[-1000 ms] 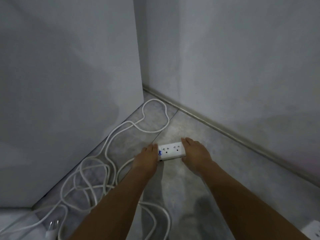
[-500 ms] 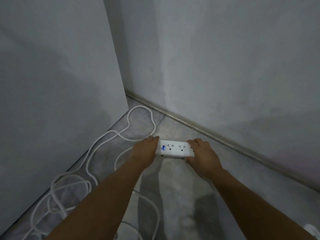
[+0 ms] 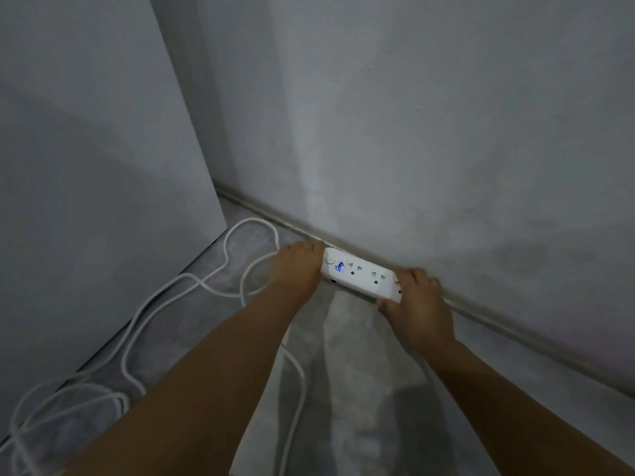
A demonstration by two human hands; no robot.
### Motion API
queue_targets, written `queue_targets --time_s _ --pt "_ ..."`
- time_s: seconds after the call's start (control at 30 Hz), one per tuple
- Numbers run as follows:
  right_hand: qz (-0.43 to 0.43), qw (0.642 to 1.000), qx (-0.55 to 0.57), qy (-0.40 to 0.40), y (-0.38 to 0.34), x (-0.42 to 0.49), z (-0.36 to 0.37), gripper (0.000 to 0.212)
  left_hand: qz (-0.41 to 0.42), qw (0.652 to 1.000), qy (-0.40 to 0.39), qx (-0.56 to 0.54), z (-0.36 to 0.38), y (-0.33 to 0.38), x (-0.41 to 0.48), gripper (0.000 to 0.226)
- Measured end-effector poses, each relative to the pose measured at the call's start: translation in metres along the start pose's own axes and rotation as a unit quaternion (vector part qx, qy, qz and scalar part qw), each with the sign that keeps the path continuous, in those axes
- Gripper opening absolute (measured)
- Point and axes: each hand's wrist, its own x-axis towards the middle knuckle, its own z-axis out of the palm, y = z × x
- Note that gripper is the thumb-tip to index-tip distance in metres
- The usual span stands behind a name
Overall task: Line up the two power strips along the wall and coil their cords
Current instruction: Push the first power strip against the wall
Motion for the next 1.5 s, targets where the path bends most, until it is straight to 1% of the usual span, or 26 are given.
queue_targets --time_s 0.07,0.23,0.4,0.57,0.73,0.93,1.03,1.13,1.23,1.37,1.5 --pt "0.016 1.0 0.005 0.002 0.005 0.002 0.002 0.055 -0.021 1.0 0.001 0.002 0.004 0.007 0.007 0.045" --pt "0.049 0.999 0.014 -0.001 0.019 0.006 0.006 0.054 -0.04 0.999 0.0 0.005 0.016 0.028 0.021 0.034" --pt "0.064 0.997 0.045 -0.01 0.025 0.011 0.014 0.055 -0.044 0.999 -0.007 -0.01 0.028 0.033 0.028 0.035" --pt "0.074 0.993 0.096 0.003 0.026 0.013 0.021 0.052 -0.057 0.998 -0.018 -0.03 0.035 0.031 0.03 0.035" --pt "0.075 0.994 0.068 0.029 0.022 0.014 0.024 0.046 -0.056 0.998 -0.017 -0.033 0.038 0.028 0.036 0.033" --pt "0.085 0.995 0.036 0.026 0.017 0.018 0.022 0.046 -0.025 0.997 -0.057 -0.047 0.027 0.022 0.036 0.044" --pt "0.104 0.993 0.042 0.032 0.012 0.019 0.024 0.048 0.0 0.996 -0.074 -0.045 0.021 0.019 0.029 0.054" --pt "0.134 0.987 0.069 0.053 0.005 0.017 0.031 0.048 0.016 0.996 -0.081 -0.027 0.027 0.018 0.015 0.067" --pt "0.166 0.975 0.118 0.084 -0.002 0.014 0.036 0.049 0.033 0.995 -0.087 -0.032 0.031 0.017 0.007 0.071" --pt "0.176 0.963 0.174 0.108 -0.004 0.009 0.04 0.057 0.028 0.993 -0.1 -0.055 0.031 0.019 0.001 0.073" --pt "0.172 0.958 0.199 0.114 -0.005 0.008 0.043 0.054 0.019 0.992 -0.111 -0.051 0.033 0.019 0.0 0.071"
